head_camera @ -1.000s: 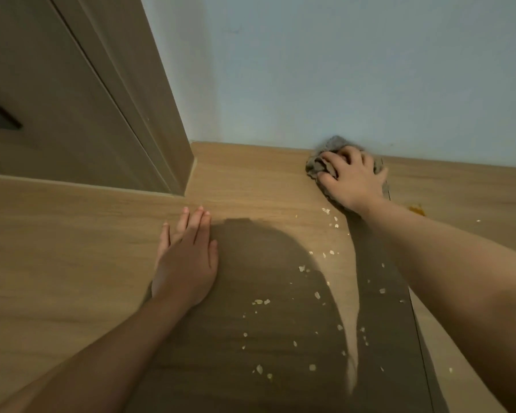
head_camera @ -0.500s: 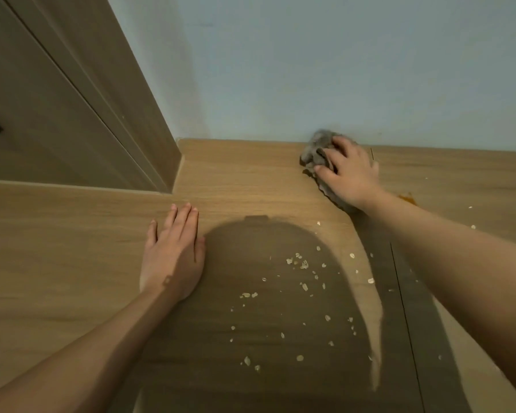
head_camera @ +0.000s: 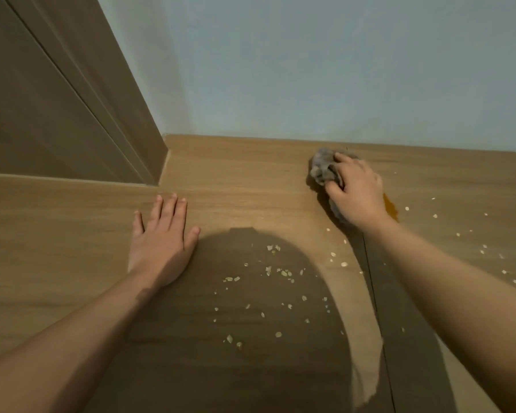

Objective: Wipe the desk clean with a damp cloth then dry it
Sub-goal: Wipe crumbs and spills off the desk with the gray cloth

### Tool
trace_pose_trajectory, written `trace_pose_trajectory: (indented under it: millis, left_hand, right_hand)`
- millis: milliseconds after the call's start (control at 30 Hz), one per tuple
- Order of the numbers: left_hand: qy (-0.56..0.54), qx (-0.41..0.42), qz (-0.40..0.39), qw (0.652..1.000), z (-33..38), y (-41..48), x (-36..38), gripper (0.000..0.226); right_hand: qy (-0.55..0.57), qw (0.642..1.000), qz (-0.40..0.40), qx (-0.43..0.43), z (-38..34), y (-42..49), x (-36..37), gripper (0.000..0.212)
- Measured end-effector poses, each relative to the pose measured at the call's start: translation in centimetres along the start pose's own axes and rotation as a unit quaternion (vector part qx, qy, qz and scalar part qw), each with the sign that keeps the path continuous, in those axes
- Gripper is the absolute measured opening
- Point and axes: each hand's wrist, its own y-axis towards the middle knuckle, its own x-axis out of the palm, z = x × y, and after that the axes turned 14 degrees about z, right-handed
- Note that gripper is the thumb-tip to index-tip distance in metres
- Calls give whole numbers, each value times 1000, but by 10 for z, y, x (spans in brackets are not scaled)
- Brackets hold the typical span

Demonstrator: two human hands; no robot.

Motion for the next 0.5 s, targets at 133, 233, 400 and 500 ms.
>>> trace_pose_trajectory:
  millis: [133, 233, 400, 500]
  left_hand:
    - [-14, -16, -9, 1000, 3, -1, 0, 61]
    - [-17, -13, -9, 1000, 4, -2, 0, 60]
    - [-43, 33, -17, 998, -1, -17, -3, 59]
    - [-66, 77, 3, 995, -6, -42, -3, 68]
  right_hand:
    - [-30, 996, -68, -47, -5, -31, 17, 38]
    - [32, 982, -99, -158, -43, -102, 14, 32]
    - [30, 980, -105, -169, -36, -85, 11, 37]
    - [-27, 998, -39, -42, -28, -48, 22, 41]
